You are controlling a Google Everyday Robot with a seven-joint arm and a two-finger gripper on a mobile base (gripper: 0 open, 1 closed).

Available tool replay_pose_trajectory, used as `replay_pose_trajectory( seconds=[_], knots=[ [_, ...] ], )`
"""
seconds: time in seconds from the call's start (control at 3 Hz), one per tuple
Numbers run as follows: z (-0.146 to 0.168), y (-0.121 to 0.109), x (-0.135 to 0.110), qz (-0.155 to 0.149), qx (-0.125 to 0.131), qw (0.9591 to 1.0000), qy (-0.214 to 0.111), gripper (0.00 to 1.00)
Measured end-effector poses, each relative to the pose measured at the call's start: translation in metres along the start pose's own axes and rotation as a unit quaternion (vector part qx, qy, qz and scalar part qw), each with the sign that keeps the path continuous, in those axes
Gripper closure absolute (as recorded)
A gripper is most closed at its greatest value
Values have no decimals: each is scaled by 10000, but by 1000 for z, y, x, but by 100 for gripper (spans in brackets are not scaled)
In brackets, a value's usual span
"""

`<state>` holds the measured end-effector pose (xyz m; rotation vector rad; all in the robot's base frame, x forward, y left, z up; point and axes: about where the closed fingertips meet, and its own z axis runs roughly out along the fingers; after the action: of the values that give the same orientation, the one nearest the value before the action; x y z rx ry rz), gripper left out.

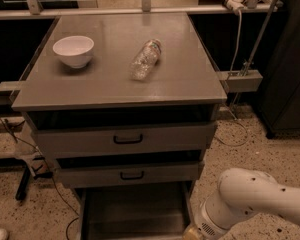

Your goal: Close bottom drawer

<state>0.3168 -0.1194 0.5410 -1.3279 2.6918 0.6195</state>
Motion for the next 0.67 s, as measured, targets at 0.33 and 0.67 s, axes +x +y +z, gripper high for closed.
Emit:
replay_pose_trajectory(
  seconds=[0.33, 0.67],
  knots=[
    [69, -14, 17, 548, -258, 9982, 28, 100],
    [135, -28, 23, 1045, -530, 9931, -23, 100]
  ],
)
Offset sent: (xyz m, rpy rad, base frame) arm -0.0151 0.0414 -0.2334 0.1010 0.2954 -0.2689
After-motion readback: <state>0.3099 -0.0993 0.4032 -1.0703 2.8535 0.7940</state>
